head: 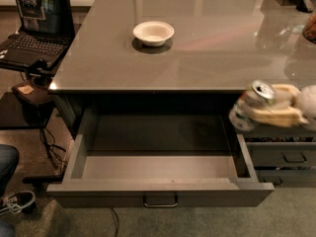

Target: Place 7up can into top drawer

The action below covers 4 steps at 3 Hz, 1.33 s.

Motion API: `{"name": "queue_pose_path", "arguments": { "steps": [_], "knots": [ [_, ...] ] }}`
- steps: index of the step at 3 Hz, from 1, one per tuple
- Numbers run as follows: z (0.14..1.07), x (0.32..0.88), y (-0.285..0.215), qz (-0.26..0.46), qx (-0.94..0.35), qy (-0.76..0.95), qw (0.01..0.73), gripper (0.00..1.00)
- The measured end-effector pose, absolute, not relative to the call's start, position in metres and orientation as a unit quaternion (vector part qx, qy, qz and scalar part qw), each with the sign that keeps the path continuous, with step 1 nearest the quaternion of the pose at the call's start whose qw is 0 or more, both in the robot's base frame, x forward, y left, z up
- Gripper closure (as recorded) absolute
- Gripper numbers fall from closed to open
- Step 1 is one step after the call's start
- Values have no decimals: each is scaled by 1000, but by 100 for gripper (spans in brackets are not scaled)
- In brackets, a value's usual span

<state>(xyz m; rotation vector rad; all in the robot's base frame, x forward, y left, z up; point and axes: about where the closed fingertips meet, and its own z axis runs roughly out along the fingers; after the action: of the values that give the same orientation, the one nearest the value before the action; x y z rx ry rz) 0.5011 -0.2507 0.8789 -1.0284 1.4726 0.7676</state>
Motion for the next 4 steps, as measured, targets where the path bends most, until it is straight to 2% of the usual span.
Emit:
{"name": "queue_pose_path", "arguments": {
  "steps": [1, 2, 3, 4],
  "knots": [
    [878, 489, -257, 330, -437, 624, 557, 100],
    [880, 475, -236, 320, -457, 607, 566, 100],
    [854, 461, -188, 301, -490, 583, 574, 100],
    [855, 461, -189, 301, -489, 584, 574, 100]
  ]
}}
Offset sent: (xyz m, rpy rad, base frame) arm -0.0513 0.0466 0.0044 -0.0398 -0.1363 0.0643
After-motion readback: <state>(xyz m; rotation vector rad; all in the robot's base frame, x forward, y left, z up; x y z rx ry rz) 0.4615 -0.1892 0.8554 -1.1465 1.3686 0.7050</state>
